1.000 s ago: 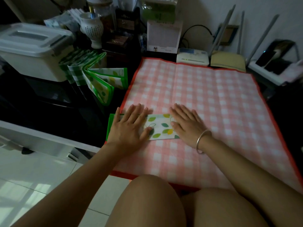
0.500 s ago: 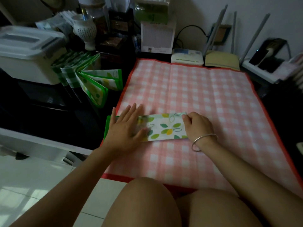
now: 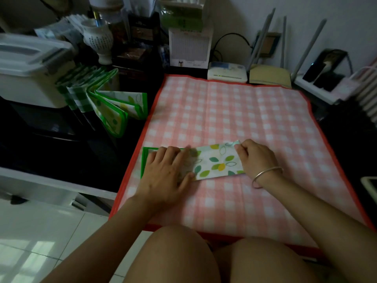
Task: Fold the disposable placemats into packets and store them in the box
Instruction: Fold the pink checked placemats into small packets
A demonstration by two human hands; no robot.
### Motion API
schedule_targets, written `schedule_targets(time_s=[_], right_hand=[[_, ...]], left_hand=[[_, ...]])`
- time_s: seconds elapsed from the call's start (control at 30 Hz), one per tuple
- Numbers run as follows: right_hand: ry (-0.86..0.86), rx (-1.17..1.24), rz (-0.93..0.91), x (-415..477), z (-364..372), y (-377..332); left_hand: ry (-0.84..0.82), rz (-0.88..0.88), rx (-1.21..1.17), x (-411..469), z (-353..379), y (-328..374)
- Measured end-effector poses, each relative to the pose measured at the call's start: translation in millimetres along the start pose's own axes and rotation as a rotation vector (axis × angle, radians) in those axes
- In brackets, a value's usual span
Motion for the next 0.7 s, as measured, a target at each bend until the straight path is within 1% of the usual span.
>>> schedule_targets(time_s=[0.07,0.13,0.23,0.3,0.37,0.4,0.43,0.47,0.53,0.57,0.63,0.67,0.7], right_hand=[[0.002,0.047,-0.020,3.2,-7.2,-2.3],[-0.002,0.156,-0.026,6.0,-21.2,-6.6],[-0.052,0.406,-0.027,10.0,-41.1,-21.0],[-0.117,0.563,-0.030,11.9,-47.1,-39.6],[-0.187,0.722,-0.022,12.4,-45.7,-63.0],[-0.221,0.768,-0.018,11.6,-42.9,-75.9],[-0.262,0.792,-0.013,10.3,-37.8,-89.8],[-0.301,0.802,-0.007,8.3,-32.8,-103.5],[-0.373,0.803,-0.012,4.1,-20.9,-131.5],[-0.419,0.793,-0.028,1.4,-13.7,-145.8],[-0.524,0.717,-0.080,-4.9,2.1,-171.1],[-0.570,0.643,-0.121,-8.5,10.0,-182.3],[-0.609,0.570,-0.150,-11.8,17.6,-190.4]], left_hand=[[-0.014,0.005,0.020,2.1,1.4,0.0],[0.004,0.015,0.025,3.6,0.7,0.1],[0.022,0.004,0.003,5.4,2.7,-2.5],[0.028,-0.032,-0.047,9.9,2.1,-5.2],[-0.019,-0.088,-0.122,15.7,5.4,-14.0],[-0.057,-0.127,-0.231,17.0,5.8,-18.1],[-0.060,-0.196,-0.441,16.9,4.2,-25.7],[-0.023,-0.291,-0.731,15.9,-1.7,-31.8],[0.091,-0.520,-1.279,11.4,-5.3,-48.8],[0.153,-0.596,-1.491,10.4,-6.8,-55.1],[0.320,-0.686,-1.876,7.2,-11.0,-65.5],[0.398,-0.709,-2.028,4.7,-12.8,-70.1],[0.455,-0.724,-2.131,1.8,-14.9,-72.8]])
Point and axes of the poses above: each hand's wrist, its own x-axis towards the middle knuckle, its own z-axis out of the palm, y = z × x, the point moved 8 cm from there along x, towards the middle knuckle, and after that the axes turned 9 degrees about -x, right-handed, at the moved point
